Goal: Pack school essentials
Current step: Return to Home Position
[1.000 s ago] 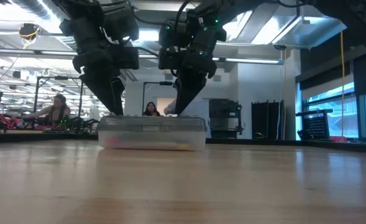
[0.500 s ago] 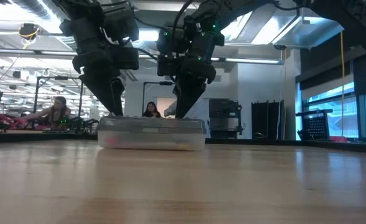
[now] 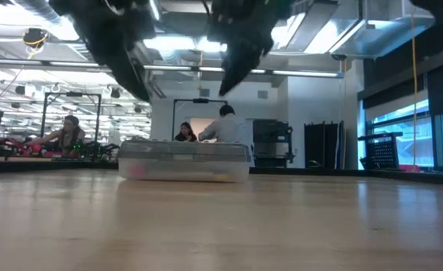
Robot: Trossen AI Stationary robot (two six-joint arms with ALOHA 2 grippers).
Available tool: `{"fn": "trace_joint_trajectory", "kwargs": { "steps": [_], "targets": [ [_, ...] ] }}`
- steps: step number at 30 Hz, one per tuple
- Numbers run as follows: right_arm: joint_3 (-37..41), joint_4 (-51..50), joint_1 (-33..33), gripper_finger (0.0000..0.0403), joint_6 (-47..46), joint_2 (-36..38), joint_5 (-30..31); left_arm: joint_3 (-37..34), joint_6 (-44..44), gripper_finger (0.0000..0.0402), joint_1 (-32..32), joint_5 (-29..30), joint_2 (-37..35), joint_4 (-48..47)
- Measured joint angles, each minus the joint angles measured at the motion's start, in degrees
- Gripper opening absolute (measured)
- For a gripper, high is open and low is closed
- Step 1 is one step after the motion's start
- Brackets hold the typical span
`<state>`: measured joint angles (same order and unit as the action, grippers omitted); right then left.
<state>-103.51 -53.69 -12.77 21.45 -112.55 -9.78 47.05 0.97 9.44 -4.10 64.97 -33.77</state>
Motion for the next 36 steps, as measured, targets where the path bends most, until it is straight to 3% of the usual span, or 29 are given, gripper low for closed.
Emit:
{"fn": "trace_joint_trajectory", "kwargs": {
  "steps": [10,15,18,24,32,36],
  "targets": [
    [-0.04,-2.60,-2.66,0.0106,0.07,13.95,-13.60,0.02,0.41,0.0396,-5.41,3.96,-19.24,-1.81],
    [2.38,-4.07,-2.81,0.0106,-3.26,20.65,-8.99,0.04,3.94,0.0396,-9.51,10.65,-28.30,-6.81],
    [9.52,-1.29,-2.85,0.0106,-6.70,27.67,-6.31,-0.95,6.01,0.0396,-11.90,15.30,-32.37,-9.29],
    [31.17,13.98,-1.73,0.0106,-14.89,46.30,-0.35,-4.96,6.15,0.0396,-14.66,17.35,-40.20,-7.41],
    [52.06,31.57,0.28,0.0106,-19.53,66.32,0.30,-11.04,-0.46,0.0396,-16.31,16.72,-48.51,4.34],
    [58.87,34.92,0.26,0.0106,-21.08,74.31,0.47,-13.83,-1.28,0.0396,-16.86,16.65,-53.63,5.76]
  ]
}}
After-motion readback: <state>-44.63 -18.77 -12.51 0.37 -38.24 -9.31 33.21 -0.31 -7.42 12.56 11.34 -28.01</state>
